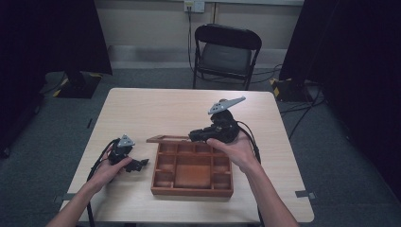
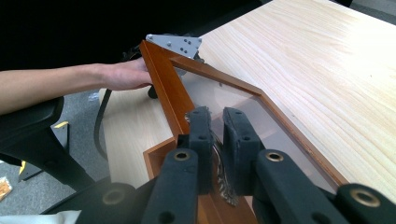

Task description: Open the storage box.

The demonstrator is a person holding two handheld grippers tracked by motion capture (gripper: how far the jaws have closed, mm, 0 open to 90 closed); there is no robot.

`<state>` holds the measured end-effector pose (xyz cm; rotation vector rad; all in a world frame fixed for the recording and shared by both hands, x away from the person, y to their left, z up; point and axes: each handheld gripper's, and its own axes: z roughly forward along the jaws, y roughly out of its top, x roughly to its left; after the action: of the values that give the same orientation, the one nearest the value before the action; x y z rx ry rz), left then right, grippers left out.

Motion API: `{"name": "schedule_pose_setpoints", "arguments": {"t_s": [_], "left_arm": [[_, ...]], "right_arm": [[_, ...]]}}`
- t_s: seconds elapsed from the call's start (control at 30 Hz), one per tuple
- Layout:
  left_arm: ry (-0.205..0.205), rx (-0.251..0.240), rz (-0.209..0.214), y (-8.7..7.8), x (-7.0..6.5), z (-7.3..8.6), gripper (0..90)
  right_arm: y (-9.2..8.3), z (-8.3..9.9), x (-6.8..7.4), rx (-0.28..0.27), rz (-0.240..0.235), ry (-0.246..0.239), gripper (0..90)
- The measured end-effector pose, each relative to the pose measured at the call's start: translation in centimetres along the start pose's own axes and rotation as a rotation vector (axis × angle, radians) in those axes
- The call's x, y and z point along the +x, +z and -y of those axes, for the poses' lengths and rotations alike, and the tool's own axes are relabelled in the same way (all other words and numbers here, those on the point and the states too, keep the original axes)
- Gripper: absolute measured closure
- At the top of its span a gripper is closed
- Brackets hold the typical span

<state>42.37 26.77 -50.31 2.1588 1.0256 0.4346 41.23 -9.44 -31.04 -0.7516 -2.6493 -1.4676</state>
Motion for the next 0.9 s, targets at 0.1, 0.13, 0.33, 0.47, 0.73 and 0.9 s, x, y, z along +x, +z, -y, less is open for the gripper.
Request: {"name": "schedule_pose_setpoints", "arguments": {"t_s": [0.1,0.13,0.33,0.47,0.73,0.9], "left_arm": [[0.002,0.000,-0.001,0.00,0.01,0.00,0.0],[0.001,0.000,-0.001,0.00,0.01,0.00,0.0],[0.000,0.000,0.000,0.00,0.00,0.00,0.0],[0.001,0.000,0.000,0.00,0.00,0.00,0.0],[0.000,0.000,0.000,0.00,0.00,0.00,0.0],[0.000,0.000,0.000,0.00,0.00,0.00,0.0]], "right_arm": [[0.01,-0.06,0.00,0.003,0.000,-0.005,82.7],[-0.01,-0.10,-0.03,0.003,-0.001,-0.003,82.8],[-0.04,-0.28,-0.24,0.002,-0.003,0.001,82.8],[-0.07,-0.36,-0.29,0.002,-0.004,0.000,82.8],[-0.11,-0.58,-0.53,-0.001,-0.006,0.002,82.9],[-0.13,-0.73,-0.66,-0.004,-0.004,0.003,82.9]]}}
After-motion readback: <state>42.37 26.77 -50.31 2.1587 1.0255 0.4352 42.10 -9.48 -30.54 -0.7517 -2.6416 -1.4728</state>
